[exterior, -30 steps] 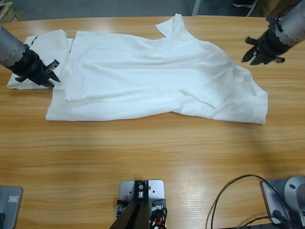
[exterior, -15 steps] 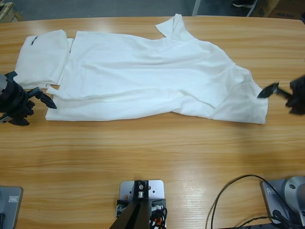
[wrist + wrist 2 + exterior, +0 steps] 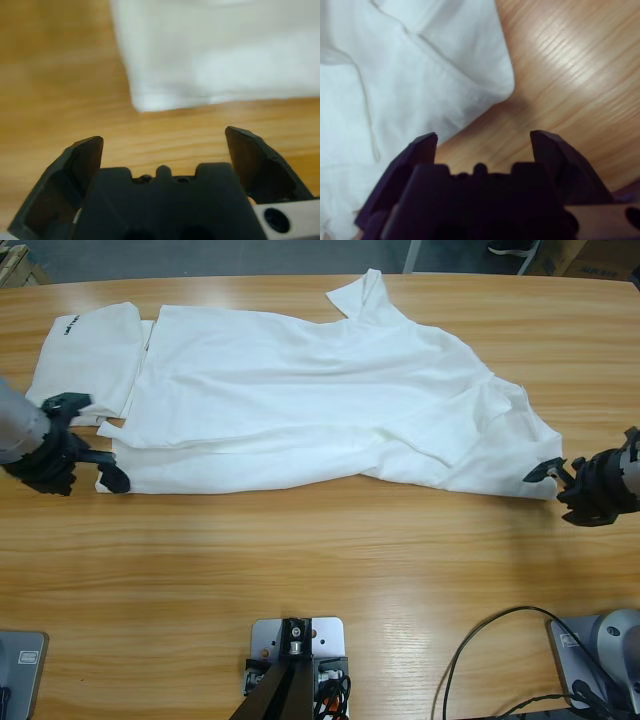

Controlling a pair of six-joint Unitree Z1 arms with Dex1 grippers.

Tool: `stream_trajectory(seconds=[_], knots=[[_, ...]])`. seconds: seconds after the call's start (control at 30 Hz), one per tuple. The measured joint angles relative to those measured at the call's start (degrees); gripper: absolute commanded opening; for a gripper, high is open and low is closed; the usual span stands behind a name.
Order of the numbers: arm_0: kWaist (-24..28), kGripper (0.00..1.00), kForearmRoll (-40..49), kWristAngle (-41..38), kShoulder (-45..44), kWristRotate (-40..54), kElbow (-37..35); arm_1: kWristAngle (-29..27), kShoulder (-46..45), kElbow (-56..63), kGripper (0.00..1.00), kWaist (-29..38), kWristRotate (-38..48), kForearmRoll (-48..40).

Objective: Fold clothes

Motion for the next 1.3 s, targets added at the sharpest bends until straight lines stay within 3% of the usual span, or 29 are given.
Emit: stream_trajectory(seconds=[0.1,0.17,0.37,0.63,0.87,0.97,1.03,1.13,1.17,1.2,1.3], knots=[[-3.2,0.841,0.7,1.7,0.1,7.3,-1.6,0.0,0.1,1.5,0.775,0.1,1.2,-2.6],[-4.2,0.948,1.3,3.5,0.5,15.6,-1.7,0.0,0.1,1.7,0.775,0.2,1.4,-3.4],[-4.6,0.951,0.0,3.9,2.9,43.5,2.2,0.0,0.5,2.2,0.77,0.6,1.7,-4.4],[-6.6,0.933,-13.6,4.9,2.1,53.5,8.5,0.0,2.6,2.2,0.77,1.8,1.7,-6.5],[-7.2,0.827,-15.3,11.5,-0.5,56.0,10.5,0.0,3.0,2.2,0.766,2.7,1.7,-7.4],[-7.2,0.734,-15.6,12.0,-0.6,57.0,10.8,0.0,3.2,2.2,0.766,2.9,1.7,-7.7],[-7.2,0.599,-16.5,12.1,-0.5,57.7,10.9,0.0,3.3,2.2,0.763,3.0,1.7,-7.8],[-7.2,0.518,-18.1,12.1,0.2,57.7,11.0,0.0,4.0,2.2,0.688,3.0,1.7,-8.2],[-7.2,0.376,-18.3,12.1,0.6,57.3,11.0,0.0,4.4,2.2,0.688,3.0,1.7,-8.6],[-7.2,0.324,-18.5,12.1,1.0,56.9,11.0,0.0,4.8,2.2,0.688,3.1,1.7,-9.1],[-7.3,0.319,-18.6,12.1,1.4,54.8,10.9,0.0,5.6,2.3,0.688,3.1,1.7,-9.9]])
